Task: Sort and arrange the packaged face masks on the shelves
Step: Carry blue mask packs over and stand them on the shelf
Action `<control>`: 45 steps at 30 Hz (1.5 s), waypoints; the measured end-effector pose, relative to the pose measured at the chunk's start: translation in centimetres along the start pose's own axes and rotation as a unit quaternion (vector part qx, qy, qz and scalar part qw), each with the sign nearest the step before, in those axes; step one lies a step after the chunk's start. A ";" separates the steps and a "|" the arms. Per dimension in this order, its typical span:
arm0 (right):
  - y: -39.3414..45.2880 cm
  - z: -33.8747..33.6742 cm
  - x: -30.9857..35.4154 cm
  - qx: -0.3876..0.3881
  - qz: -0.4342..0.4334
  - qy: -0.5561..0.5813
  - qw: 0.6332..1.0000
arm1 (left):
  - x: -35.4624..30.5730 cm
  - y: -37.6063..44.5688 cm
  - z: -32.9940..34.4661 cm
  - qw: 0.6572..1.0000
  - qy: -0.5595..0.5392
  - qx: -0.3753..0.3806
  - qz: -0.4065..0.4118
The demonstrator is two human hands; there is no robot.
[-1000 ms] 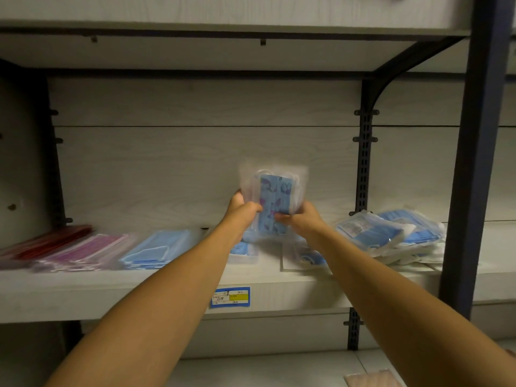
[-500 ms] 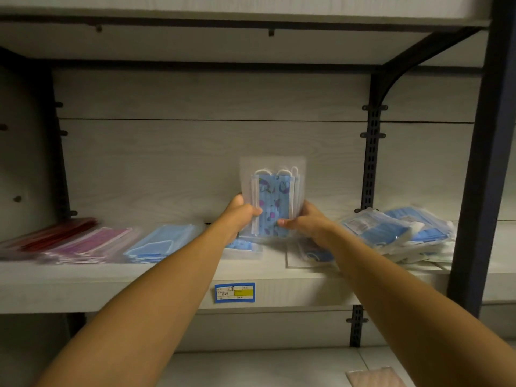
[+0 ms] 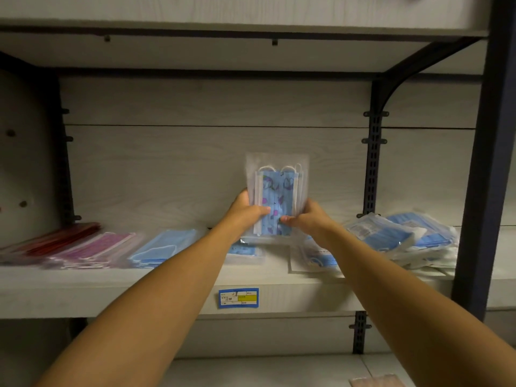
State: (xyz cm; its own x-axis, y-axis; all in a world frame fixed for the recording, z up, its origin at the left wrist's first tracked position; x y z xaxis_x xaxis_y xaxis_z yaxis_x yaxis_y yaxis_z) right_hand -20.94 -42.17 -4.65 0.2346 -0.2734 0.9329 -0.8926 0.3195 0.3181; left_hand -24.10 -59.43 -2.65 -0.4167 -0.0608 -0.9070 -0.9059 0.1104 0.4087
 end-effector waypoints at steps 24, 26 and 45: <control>-2.1 0.2 -0.5 0.045 -0.003 -0.009 0.999 | 1.5 -1.7 0.0 0.997 -0.056 -0.003 -0.044; -2.0 0.2 0.1 0.044 -0.006 -0.009 0.999 | 1.0 -1.7 0.0 0.998 -0.051 -0.007 -0.042; -2.1 -0.8 1.4 0.023 0.016 -0.040 0.999 | 0.1 -0.4 -0.6 0.998 0.006 -0.056 -0.025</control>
State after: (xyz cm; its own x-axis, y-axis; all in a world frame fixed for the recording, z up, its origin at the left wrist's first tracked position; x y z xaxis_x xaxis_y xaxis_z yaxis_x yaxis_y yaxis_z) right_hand -18.43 -42.52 -3.88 0.1754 -0.3363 0.9253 -0.9162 0.2881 0.2784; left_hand -23.83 -60.11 -2.88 -0.3705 -0.0746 -0.9258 -0.9283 -0.0047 0.3719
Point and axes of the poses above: each hand's wrist, its own y-axis towards the middle knuckle, its own z-axis out of the palm, x = y × z, the point moved 8 cm from there along y, towards the middle knuckle, and after that the axes turned 8 degrees about -x, right-handed, at the moved point
